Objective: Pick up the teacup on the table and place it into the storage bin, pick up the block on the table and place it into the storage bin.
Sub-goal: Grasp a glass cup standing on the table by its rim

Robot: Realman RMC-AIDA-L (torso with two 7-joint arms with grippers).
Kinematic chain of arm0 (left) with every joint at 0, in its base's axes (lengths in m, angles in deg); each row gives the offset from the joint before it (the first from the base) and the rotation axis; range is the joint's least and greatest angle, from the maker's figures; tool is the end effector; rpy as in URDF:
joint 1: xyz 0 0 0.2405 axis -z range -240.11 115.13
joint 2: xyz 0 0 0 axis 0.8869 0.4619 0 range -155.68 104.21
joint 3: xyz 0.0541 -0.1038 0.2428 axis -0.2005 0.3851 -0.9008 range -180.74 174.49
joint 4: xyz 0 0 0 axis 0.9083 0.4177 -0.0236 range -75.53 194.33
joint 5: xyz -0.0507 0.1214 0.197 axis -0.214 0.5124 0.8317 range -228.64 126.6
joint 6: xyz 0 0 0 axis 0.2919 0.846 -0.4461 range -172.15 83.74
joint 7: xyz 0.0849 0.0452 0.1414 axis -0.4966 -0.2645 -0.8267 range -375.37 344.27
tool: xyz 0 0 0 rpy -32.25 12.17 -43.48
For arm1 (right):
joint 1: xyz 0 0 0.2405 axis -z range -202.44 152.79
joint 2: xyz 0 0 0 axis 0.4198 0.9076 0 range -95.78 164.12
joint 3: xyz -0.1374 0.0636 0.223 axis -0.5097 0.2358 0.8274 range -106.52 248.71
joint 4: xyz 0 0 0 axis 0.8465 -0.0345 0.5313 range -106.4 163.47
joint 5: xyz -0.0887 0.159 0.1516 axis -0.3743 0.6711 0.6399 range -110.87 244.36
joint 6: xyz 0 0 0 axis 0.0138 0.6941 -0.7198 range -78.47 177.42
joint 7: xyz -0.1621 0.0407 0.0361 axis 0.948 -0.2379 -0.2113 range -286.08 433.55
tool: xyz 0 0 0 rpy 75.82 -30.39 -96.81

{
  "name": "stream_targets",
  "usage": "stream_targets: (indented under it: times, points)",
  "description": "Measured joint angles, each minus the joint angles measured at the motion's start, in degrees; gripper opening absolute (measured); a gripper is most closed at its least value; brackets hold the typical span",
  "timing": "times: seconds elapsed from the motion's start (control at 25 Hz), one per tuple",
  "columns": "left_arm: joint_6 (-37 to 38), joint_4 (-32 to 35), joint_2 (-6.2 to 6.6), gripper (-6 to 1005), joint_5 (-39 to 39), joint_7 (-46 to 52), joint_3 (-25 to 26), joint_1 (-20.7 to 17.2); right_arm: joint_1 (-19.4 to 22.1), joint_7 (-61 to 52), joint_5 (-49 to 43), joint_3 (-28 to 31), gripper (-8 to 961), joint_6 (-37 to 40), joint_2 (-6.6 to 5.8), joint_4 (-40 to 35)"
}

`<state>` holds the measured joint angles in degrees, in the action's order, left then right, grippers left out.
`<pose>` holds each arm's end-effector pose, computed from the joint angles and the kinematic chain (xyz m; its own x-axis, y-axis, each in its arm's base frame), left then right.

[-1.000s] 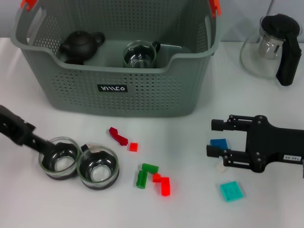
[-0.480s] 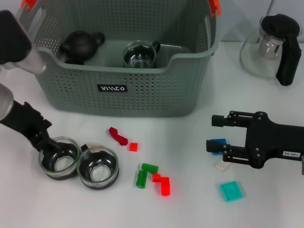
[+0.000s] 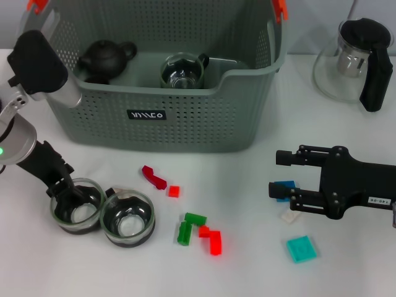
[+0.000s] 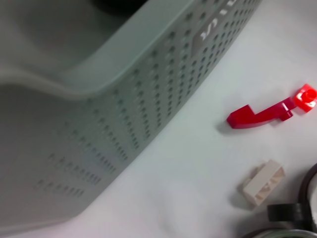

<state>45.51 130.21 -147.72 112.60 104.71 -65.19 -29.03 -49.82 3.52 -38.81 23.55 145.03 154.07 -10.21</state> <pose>-0.2766 0.3906 0.0058 0.7402 0.5653 -0.3641 0.3918 -0.8027 -0.4497 0.2671 0.3300 -0.0387 0.7965 -0.2027 -0.5697 -0.3097 -0.9460 -0.0963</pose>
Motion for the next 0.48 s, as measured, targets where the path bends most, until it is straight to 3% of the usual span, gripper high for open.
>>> stream_targets:
  times: [0.48]
  points:
    - [-1.0,-1.8,0.60,664,0.0,1.4,-1.0,-0.1,0.1,-0.1,0.0,0.0,669,0.2,-0.11,0.0]
